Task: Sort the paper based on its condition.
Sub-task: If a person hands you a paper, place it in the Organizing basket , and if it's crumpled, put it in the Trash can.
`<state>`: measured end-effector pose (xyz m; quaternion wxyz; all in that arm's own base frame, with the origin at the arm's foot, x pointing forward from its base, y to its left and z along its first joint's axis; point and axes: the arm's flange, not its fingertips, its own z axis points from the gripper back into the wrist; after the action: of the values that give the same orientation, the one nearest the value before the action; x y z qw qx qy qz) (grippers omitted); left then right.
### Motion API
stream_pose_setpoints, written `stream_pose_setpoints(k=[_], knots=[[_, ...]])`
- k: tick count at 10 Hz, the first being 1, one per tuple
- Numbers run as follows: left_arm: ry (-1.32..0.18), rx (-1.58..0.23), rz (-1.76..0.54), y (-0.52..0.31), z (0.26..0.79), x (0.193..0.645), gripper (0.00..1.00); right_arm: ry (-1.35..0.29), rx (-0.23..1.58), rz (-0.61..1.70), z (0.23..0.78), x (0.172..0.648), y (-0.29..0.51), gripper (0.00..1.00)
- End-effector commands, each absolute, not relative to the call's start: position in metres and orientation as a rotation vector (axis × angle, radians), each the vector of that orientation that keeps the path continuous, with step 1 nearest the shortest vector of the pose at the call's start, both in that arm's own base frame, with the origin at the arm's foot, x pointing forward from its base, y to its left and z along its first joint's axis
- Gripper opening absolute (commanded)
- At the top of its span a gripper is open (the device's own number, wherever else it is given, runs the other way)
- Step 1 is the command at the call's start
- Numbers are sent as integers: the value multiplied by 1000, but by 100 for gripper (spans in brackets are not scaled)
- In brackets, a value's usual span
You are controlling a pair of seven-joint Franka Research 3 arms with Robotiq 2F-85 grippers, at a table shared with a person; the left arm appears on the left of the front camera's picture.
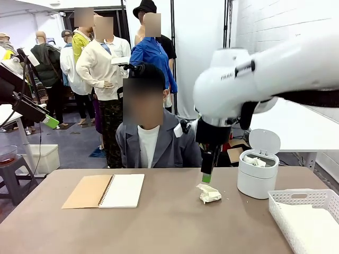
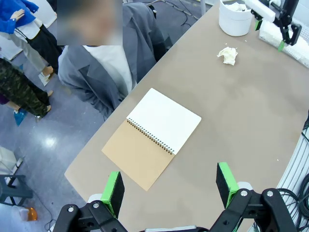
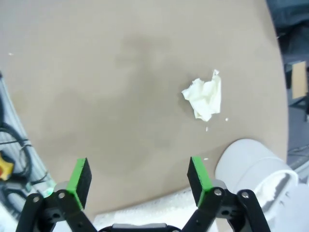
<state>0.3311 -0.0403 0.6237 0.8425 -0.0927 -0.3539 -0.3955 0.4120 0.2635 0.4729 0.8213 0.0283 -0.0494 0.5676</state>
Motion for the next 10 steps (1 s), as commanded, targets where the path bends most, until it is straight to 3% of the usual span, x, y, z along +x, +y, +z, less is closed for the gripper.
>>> stream_pose_setpoints(k=[1, 4, 5, 9, 10], knots=[[-754, -197, -832, -39, 624, 332, 100, -161, 36, 1246, 447, 417, 264, 100], [-754, -197, -832, -39, 624, 332, 100, -273, 63, 1157, 446, 425, 266, 100], [-754, -197, -832, -39, 624, 332, 100, -174, 45, 1221, 440, 423, 264, 100], [-754, -197, -832, -39, 624, 332, 100, -191, 50, 1207, 440, 425, 265, 100], [-754, -197, -832, -39, 624, 332, 100, -195, 52, 1245, 419, 441, 271, 100]])
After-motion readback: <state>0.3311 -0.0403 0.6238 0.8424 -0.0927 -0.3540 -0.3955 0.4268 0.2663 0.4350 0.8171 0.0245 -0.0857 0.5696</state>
